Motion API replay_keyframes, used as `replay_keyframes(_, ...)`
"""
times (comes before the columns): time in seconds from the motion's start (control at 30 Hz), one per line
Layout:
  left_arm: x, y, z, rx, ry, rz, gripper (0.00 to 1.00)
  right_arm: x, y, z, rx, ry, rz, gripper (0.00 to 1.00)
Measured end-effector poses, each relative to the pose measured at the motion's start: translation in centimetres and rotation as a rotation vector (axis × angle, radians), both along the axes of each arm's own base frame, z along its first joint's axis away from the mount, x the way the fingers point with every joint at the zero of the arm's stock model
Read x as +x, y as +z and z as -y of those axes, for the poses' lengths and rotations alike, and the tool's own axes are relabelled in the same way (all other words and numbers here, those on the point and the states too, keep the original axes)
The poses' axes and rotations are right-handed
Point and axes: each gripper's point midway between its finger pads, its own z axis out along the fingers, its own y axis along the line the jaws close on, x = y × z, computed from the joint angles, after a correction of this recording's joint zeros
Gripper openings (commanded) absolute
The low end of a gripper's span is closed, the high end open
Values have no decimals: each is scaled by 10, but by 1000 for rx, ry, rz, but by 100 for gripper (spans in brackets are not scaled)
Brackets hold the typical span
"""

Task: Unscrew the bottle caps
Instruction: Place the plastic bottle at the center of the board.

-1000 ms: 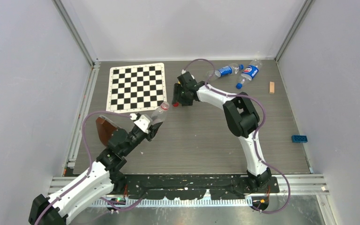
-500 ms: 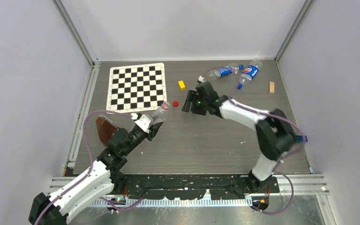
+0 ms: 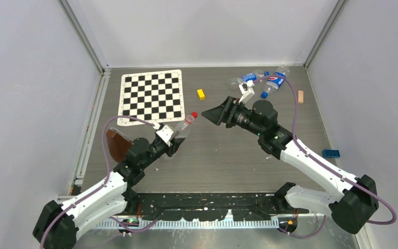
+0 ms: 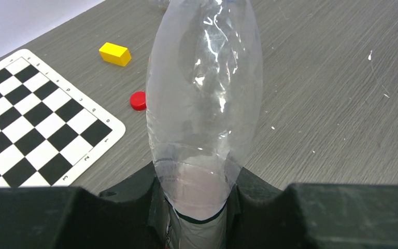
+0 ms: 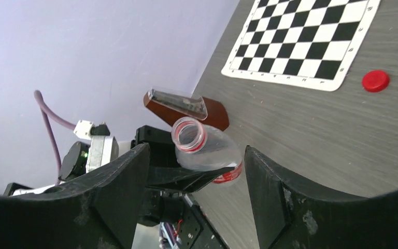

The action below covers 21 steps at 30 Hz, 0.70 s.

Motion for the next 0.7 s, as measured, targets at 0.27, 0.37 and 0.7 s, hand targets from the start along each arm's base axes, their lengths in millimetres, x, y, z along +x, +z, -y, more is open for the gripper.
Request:
replay_keyframes(0.27,-1,3,7,-12,-30,-16,23,-18,-28,-27,-78,91,-30,73)
replay_keyframes(0.37,-2,5,9,-17,-40,-16,23,-19,-40,-34,-110,106,-49,73)
replay_keyframes(0.7,-5,5,17,-32,-81,-34,23,-21,-44,-45,-138,113,-40,73)
